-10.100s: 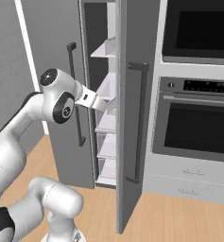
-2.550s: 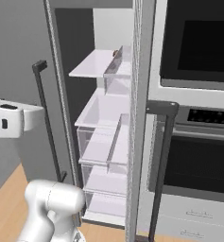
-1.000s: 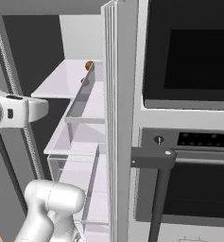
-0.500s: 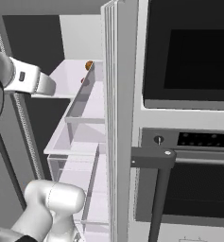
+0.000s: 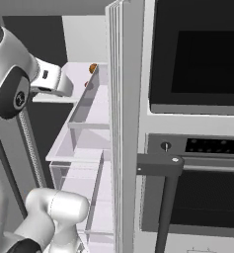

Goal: Take the strawberry from the fridge and place it on top of the pancake, located on the dining counter.

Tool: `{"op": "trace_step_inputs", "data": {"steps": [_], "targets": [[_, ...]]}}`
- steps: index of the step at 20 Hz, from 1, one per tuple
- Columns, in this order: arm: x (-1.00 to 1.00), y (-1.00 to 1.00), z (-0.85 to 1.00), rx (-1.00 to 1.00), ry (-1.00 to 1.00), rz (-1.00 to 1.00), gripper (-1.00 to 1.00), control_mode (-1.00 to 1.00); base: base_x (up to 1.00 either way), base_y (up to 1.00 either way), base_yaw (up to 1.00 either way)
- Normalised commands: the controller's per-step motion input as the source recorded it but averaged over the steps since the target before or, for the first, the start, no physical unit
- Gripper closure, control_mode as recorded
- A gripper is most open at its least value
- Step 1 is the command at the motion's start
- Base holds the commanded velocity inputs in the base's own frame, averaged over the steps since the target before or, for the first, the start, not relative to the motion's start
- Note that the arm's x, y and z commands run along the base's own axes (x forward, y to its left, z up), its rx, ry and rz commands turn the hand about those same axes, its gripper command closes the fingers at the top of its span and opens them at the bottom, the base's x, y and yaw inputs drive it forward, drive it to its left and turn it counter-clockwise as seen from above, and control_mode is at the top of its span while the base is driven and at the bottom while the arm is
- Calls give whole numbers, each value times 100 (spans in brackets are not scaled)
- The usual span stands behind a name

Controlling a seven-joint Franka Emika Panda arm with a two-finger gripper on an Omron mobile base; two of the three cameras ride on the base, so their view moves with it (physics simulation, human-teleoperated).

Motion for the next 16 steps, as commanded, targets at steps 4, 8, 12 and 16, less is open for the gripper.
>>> {"op": "trace_step_inputs", "data": {"steps": [4, 8, 12, 16], "targets": [[59, 0, -22, 0, 0, 0, -100, -100, 0, 0, 0], [47, 0, -26, -5, -9, 0, -100, -100, 0, 0, 0], [58, -10, -7, 0, -1, 0, -100, -100, 0, 0, 0], [61, -6, -3, 0, 1, 0, -100, -100, 0, 0, 0]]}}
